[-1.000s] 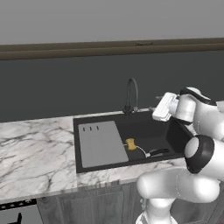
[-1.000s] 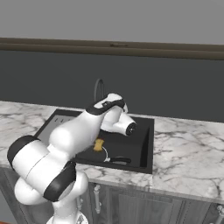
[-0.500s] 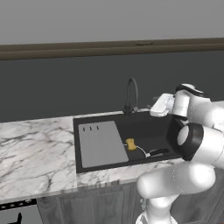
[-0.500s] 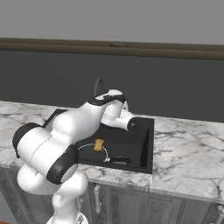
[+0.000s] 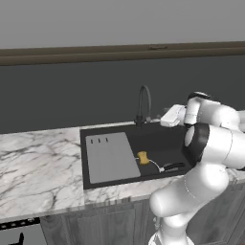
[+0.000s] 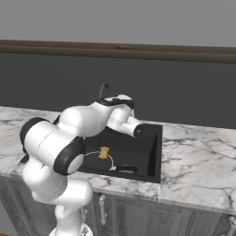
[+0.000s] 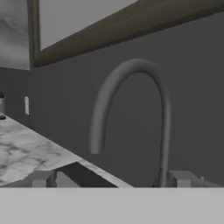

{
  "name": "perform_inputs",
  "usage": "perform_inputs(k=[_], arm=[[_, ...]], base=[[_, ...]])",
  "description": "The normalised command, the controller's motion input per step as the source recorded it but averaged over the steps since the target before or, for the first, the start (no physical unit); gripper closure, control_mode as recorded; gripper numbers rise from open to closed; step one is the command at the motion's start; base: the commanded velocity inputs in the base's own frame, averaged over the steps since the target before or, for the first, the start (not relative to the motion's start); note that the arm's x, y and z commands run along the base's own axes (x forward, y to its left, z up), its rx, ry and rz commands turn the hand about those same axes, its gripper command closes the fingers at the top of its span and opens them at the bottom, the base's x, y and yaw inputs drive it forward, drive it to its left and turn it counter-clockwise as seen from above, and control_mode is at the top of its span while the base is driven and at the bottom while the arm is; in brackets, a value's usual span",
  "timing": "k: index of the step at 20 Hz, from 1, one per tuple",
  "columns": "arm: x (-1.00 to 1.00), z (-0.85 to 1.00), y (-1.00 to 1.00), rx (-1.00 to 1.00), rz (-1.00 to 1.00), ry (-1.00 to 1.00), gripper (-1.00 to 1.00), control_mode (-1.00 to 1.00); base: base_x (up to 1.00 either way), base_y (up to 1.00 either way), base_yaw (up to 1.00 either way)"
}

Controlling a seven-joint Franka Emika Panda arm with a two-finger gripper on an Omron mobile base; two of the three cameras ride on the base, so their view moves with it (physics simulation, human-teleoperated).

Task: Pick the pan and sponge and place them into the sink. Then turn on the water.

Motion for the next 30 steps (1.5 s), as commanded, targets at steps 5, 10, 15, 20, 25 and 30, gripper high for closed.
perform_inputs(k=[5, 10, 15, 20, 25, 30], arm=[[0.41, -0.03, 0.01, 0.08, 0.0, 0.0, -1.0, -1.0], [0.4, -0.11, 0.0, 0.07, 0.0, 0.03, -1.0, -1.0], [0.39, -0.17, 0.0, 0.05, 0.0, 0.01, -1.0, -1.0], [0.4, -0.21, 0.0, 0.02, 0.0, 0.0, -1.0, -1.0], [0.44, -0.21, 0.0, 0.0, 0.0, 0.0, -1.0, -1.0], [0.39, -0.05, 0.0, 0.0, 0.0, 0.0, -1.0, -1.0]], base=[[0.0, 0.0, 0.0], [0.0, 0.0, 0.0], [0.0, 0.0, 0.0], [0.0, 0.0, 0.0], [0.0, 0.0, 0.0], [0.0, 0.0, 0.0]])
